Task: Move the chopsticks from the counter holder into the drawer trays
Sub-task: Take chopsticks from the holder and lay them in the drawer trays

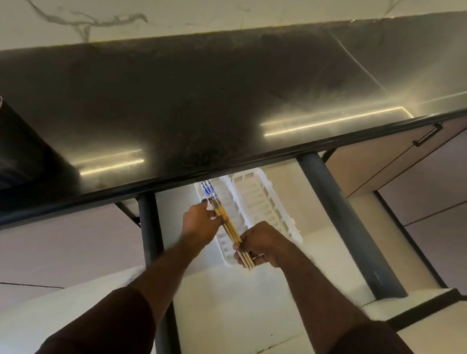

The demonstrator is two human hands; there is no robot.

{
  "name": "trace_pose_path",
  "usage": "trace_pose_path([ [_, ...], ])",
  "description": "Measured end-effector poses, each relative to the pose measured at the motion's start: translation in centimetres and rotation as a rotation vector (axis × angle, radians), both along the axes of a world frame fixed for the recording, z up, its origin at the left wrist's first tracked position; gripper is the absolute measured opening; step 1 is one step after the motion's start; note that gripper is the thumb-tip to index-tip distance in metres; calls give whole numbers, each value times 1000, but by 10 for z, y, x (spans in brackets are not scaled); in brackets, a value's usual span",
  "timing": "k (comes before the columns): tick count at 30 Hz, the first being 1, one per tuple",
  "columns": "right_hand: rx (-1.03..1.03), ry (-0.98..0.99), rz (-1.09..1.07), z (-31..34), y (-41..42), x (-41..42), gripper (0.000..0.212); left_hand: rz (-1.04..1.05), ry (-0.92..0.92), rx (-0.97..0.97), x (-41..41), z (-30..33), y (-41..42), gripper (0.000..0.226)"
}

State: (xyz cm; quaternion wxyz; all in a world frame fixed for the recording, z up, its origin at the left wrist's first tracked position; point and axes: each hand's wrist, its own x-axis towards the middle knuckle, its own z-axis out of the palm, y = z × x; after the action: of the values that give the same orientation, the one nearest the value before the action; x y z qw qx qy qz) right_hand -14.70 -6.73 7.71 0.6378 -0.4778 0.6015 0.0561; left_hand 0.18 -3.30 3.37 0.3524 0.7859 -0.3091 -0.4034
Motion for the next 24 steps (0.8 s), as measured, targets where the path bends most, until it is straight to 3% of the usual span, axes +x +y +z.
trace_pose_path([
  [3,-28,55,-41,-17,-14,21,11,-162,-341,58,8,-16,-6,48],
  [9,47,107,-84,-57,-18,47,27,-594,-738,104,21,-39,-6,69],
  [14,-211,279,17,-88,-7,53,32,-835,-969,205,19,-51,-5,71],
  [18,-271,338,94,-93,-3,53,33,-948,-1077,208,15,-56,-7,65],
  [24,-387,427,155,-93,1,53,25,-1086,-1093,236,13,-46,-9,59],
])
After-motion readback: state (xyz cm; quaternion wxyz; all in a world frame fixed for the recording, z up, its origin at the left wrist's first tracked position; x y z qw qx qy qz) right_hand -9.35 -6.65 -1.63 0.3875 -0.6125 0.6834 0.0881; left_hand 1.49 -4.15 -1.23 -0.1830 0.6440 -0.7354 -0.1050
